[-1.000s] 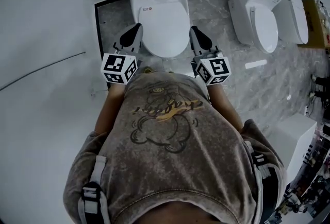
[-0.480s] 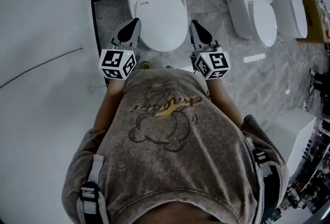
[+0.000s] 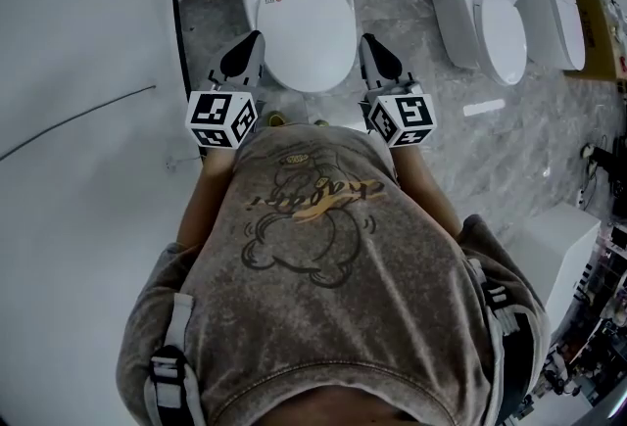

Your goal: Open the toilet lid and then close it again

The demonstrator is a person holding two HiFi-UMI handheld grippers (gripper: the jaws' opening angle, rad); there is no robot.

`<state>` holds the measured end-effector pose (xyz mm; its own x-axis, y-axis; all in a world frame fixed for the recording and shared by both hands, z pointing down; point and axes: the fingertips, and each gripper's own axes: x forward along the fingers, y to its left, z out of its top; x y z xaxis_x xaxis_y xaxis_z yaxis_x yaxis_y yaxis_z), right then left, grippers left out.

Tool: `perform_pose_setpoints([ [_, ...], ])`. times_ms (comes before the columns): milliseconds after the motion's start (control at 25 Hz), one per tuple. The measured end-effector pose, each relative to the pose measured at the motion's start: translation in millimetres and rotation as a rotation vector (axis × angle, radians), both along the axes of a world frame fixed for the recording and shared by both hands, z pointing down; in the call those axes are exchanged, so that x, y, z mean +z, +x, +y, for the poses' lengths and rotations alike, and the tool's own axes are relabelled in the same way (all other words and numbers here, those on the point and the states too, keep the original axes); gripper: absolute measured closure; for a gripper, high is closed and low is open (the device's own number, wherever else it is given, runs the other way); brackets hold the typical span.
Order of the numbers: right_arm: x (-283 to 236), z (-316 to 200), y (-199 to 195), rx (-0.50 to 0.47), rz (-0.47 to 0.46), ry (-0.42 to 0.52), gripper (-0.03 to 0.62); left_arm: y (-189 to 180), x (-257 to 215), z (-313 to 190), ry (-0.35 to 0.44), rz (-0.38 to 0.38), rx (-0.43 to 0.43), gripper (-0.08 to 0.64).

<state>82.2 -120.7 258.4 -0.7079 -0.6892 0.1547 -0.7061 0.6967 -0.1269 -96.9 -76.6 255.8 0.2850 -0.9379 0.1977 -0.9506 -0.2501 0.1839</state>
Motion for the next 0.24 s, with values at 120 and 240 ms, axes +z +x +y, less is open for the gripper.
perform_pose_setpoints([
  [120, 1.4, 0.0, -2.0, 0.002, 0.002, 0.002, 0.566, -3.9, -1.2, 0.8, 0.007, 0.0, -0.006, 0.551],
  [240, 3.6, 0.5, -4.6, 0.0, 0.003, 0.003, 0.566, -9.2, -0.1, 1.9, 0.011, 0.001, -0.015, 0.551],
])
